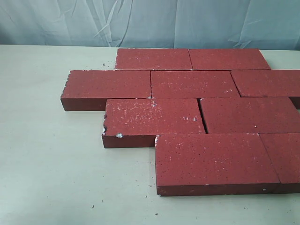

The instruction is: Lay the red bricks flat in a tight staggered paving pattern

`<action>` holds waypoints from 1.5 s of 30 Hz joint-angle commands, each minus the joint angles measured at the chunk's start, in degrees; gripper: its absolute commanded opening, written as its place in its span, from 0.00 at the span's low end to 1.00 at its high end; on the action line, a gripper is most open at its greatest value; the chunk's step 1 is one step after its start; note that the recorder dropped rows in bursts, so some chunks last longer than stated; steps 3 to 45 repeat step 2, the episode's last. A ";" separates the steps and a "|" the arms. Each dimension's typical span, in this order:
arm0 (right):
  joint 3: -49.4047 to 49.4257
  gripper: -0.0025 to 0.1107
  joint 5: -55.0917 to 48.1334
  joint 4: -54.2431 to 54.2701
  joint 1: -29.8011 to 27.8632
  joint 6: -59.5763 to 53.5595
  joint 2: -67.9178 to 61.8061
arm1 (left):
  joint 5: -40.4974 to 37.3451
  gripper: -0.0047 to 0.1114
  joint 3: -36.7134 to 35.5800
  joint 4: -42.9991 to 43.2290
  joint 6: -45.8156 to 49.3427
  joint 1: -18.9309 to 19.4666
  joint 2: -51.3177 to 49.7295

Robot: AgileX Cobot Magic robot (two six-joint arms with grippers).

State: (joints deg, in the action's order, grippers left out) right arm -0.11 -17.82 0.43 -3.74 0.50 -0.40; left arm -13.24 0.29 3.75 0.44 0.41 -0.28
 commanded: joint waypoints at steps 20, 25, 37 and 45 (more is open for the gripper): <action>0.11 0.01 0.43 -0.43 -0.20 -0.50 0.40 | -0.05 0.04 -0.29 -0.08 -0.03 0.06 0.28; 0.11 0.01 0.43 -0.43 -0.20 -0.50 0.40 | -0.05 0.04 -0.29 -0.08 -0.03 0.06 0.28; 0.11 0.01 0.43 -0.43 -0.20 -0.50 0.40 | -0.05 0.04 -0.29 -0.08 -0.03 0.06 0.28; 0.11 0.01 0.43 -0.43 -0.20 -0.50 0.40 | -0.05 0.04 -0.29 -0.08 -0.03 0.06 0.28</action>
